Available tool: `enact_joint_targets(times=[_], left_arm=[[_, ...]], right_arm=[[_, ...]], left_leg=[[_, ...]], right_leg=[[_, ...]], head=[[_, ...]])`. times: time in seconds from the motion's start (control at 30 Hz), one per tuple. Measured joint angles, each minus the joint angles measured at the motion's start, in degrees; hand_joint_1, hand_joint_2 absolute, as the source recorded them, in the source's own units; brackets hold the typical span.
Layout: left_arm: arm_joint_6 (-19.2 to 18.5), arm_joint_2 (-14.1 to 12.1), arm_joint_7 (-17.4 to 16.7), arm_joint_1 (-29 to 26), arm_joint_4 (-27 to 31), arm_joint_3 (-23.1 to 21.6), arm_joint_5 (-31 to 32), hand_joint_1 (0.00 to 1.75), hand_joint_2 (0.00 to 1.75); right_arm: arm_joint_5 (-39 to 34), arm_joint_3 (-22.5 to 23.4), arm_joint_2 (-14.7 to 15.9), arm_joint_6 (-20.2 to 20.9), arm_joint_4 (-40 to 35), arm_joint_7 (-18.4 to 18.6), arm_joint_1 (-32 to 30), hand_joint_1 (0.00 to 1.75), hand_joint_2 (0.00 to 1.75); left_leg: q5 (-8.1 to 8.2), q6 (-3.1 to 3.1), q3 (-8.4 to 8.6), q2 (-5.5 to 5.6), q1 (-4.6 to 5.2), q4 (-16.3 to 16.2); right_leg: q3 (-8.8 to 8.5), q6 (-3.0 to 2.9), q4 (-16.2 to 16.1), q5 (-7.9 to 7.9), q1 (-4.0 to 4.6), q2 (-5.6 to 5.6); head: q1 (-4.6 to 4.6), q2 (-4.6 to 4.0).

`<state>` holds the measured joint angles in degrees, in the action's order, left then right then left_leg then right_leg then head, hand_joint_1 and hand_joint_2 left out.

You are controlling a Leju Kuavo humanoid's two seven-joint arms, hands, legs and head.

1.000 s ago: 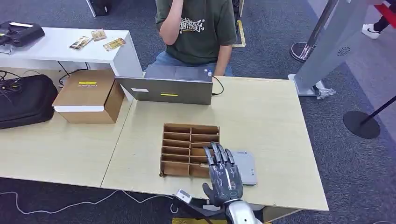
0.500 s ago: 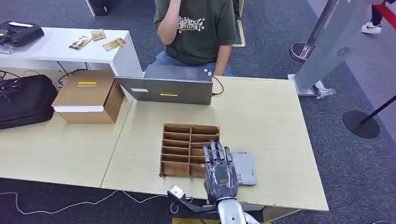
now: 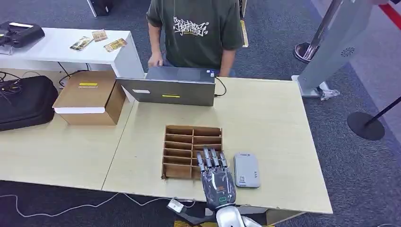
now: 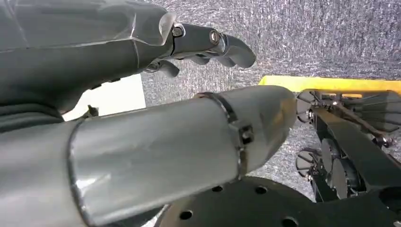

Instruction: Pass the card to the sensor for recognition and then transmit it.

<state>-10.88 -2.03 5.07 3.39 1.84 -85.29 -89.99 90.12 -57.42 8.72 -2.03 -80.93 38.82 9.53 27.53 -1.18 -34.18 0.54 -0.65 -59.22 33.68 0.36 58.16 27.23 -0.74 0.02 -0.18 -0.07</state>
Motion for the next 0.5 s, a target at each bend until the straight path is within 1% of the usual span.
enact_joint_targets(times=[0.17, 0.3, 0.5], left_arm=[[-0.1, -0.5, 0.0, 0.0, 0.0, 0.0, 0.0, 0.00, 0.00], [-0.1, -0.7, 0.0, 0.0, 0.0, 0.0, 0.2, 0.00, 0.00], [-0.1, -1.0, -0.1, 0.0, 0.0, 0.0, 0.6, 0.00, 0.00]], right_arm=[[0.0, -1.7, 0.2, -1.0, 2.8, -1.0, 1.2, 0.00, 1.75], [0.0, -1.7, 0.2, -2.4, 4.8, -2.5, 1.3, 0.00, 1.75], [0.0, -0.9, 0.0, -2.8, 7.1, -4.0, 1.3, 0.00, 1.75]], left_leg=[[0.00, 0.00, 0.00, 0.00, 0.00, 0.0], [0.00, 0.00, 0.00, 0.00, 0.00, 0.0], [0.00, 0.00, 0.00, 0.00, 0.00, 0.0]], right_leg=[[0.00, 0.00, 0.0, 0.00, 0.00, 0.00], [0.00, 0.00, 0.0, 0.00, 0.00, 0.00], [0.00, 0.00, 0.0, 0.00, 0.00, -0.01]], head=[[0.00, 0.00], [0.00, 0.00], [0.00, -0.02]])
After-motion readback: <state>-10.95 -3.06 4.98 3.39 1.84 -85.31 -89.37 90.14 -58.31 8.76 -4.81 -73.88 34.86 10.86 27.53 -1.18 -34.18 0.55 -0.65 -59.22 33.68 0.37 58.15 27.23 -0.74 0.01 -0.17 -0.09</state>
